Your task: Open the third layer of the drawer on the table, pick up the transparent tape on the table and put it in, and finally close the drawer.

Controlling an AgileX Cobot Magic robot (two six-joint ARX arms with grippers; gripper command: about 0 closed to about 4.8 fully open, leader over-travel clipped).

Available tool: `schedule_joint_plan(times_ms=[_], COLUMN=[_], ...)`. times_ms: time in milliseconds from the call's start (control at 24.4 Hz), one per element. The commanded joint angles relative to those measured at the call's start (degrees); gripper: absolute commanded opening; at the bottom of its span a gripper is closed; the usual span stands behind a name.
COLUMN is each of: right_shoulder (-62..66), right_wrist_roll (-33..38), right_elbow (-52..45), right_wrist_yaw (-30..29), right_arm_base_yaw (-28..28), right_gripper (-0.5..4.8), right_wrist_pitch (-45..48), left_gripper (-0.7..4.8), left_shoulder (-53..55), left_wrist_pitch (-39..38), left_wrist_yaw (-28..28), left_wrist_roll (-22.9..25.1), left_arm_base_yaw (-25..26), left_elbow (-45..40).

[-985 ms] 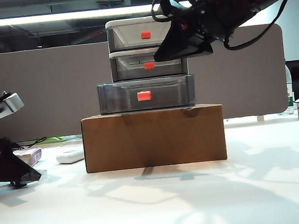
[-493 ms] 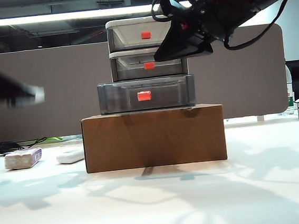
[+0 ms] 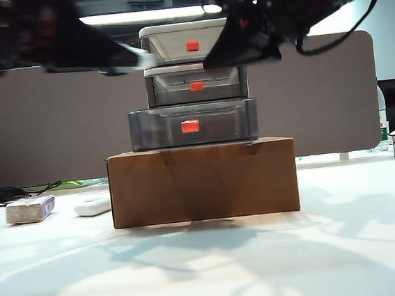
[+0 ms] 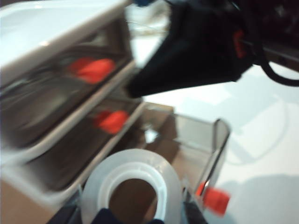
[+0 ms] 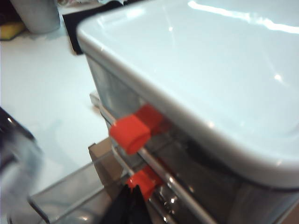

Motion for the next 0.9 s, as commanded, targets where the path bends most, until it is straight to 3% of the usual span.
schedule_joint_plan(times_ms=[41, 410, 616, 698, 821, 903], right_shoulder=[-1.6, -5.1, -5.4, -5.6, -5.6, -5.6], right_wrist_roll=[0.1, 0.1, 0.1, 0.1, 0.1, 0.1], right_elbow=[0.3, 0.3, 0.3, 0.3, 0.3, 0.3], right_wrist_yaw=[0.2, 0.5, 0.6, 0.5, 0.6, 0.5], right_arm_base_yaw=[0.0, 0.0, 0.0, 0.0, 0.0, 0.0], right_gripper=[-0.05, -0.05, -0.05, -0.05, -0.05, -0.05], right_wrist_pitch=[0.9, -0.6, -0.6, -0.8, -1.0, -1.1], left_gripper=[0.89, 0.94, 2.47, 2.52, 3.37, 3.45], left_shoulder=[5.5, 15.2, 15.7, 15.7, 15.7, 15.5], left_wrist_pitch=[0.4, 0.2, -1.2, -1.3, -1.3, -1.4], left_wrist_yaw=[-0.9, -1.4, -1.4, -0.7, 0.1, 0.1], left_wrist_roll=[0.1, 0.0, -0.4, -0.4, -0.5, -0.9], left_arm_base_yaw=[-2.6, -5.0, -5.3, -5.3, -5.3, -5.3], left_elbow=[3.8, 9.9, 9.9, 9.9, 9.9, 9.9])
